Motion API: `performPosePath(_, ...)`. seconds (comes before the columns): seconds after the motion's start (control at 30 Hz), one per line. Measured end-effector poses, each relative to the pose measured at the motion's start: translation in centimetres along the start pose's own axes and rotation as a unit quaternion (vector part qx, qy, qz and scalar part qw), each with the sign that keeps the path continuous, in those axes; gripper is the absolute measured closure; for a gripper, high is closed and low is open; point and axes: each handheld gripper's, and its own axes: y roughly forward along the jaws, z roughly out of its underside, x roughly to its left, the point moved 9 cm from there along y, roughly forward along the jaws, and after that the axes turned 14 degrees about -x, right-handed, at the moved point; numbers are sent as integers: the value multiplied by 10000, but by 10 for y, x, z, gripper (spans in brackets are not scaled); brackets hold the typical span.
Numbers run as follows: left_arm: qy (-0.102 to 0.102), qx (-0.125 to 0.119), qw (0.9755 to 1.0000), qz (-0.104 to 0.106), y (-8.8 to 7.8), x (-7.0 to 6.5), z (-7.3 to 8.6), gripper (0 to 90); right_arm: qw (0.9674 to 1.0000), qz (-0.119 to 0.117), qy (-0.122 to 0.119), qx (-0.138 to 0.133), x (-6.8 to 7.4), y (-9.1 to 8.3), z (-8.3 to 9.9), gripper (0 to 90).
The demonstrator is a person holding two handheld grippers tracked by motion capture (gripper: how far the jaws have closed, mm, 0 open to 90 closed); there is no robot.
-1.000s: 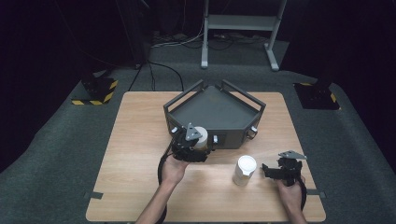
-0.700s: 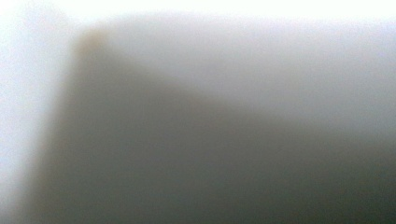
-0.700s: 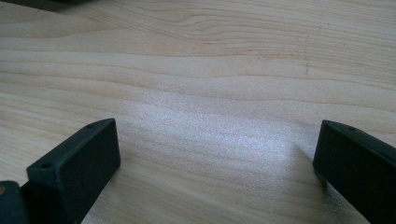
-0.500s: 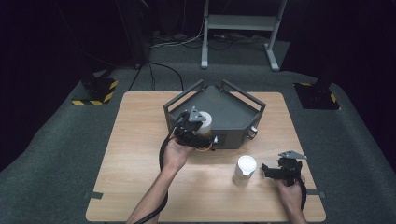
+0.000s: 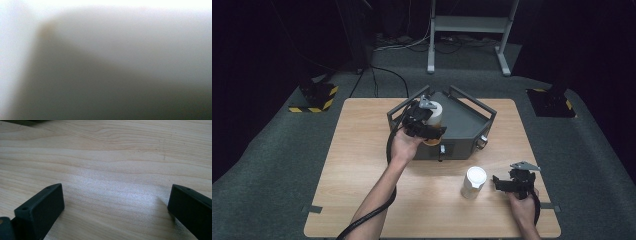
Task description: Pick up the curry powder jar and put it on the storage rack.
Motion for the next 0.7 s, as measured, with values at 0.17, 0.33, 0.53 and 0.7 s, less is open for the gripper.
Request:
performPosePath(0.17, -40, 56, 9999, -117, 12, 5, -5, 309, 10000, 1, 0, -1, 0, 0, 0, 0)
performPosePath(0.33, -84, 88, 9996, -238, 22, 10, -6, 309, 10000, 0, 0, 0, 0, 0, 0, 0)
performPosePath(0.53, -254, 24, 9989, -390, 34, 17, -2, 309, 10000, 0, 0, 2, 0, 0, 0, 0)
performPosePath(0.7, -222, 77, 9984, -522, 45, 20, 0, 309, 10000, -1, -1, 2, 0, 0, 0, 0)
